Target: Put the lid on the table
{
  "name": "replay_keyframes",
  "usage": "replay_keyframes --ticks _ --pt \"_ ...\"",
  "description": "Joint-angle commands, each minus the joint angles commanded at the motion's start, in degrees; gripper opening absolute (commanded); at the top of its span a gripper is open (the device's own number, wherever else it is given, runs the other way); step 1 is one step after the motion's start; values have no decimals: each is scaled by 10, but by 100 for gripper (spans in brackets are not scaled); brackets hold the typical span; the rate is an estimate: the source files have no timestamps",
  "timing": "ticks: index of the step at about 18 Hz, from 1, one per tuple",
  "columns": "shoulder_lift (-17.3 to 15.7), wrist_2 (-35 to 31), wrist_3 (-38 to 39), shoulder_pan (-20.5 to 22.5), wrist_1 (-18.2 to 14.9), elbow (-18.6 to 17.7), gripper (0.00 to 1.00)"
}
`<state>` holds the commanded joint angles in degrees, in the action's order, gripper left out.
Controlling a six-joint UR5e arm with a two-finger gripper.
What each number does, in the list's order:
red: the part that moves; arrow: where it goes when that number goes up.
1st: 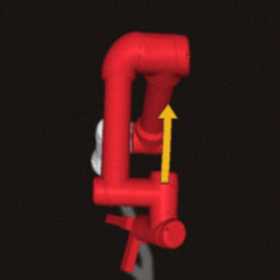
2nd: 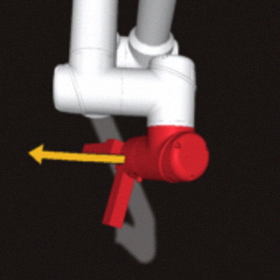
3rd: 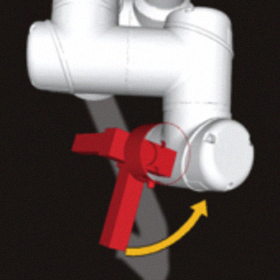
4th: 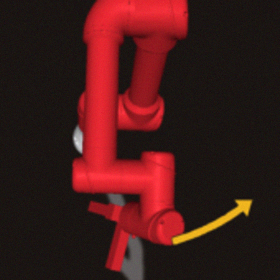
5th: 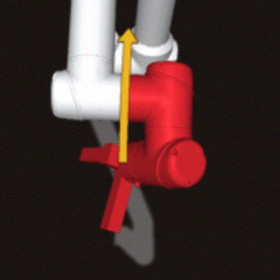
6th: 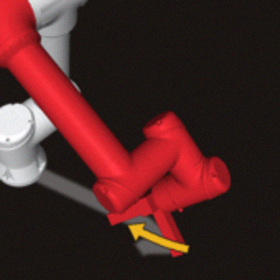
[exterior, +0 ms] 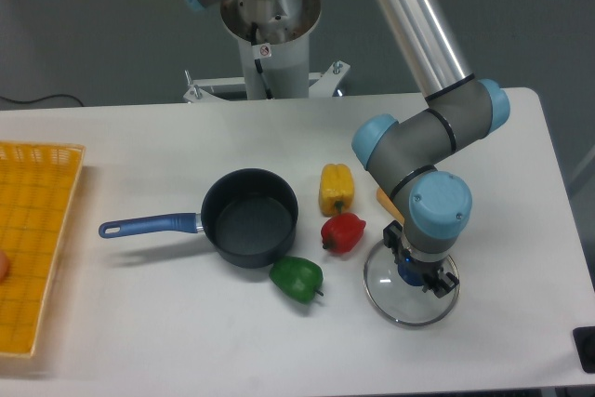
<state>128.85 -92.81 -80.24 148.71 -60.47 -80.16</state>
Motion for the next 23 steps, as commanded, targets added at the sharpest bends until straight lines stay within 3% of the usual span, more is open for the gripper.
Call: replay_keyframes --ticks 5,9,23 --pt "0 1 0 0 0 0 47" --pt "0 1 -2 0 0 0 61" --pt "2 0 -3 -1 1 1 73"
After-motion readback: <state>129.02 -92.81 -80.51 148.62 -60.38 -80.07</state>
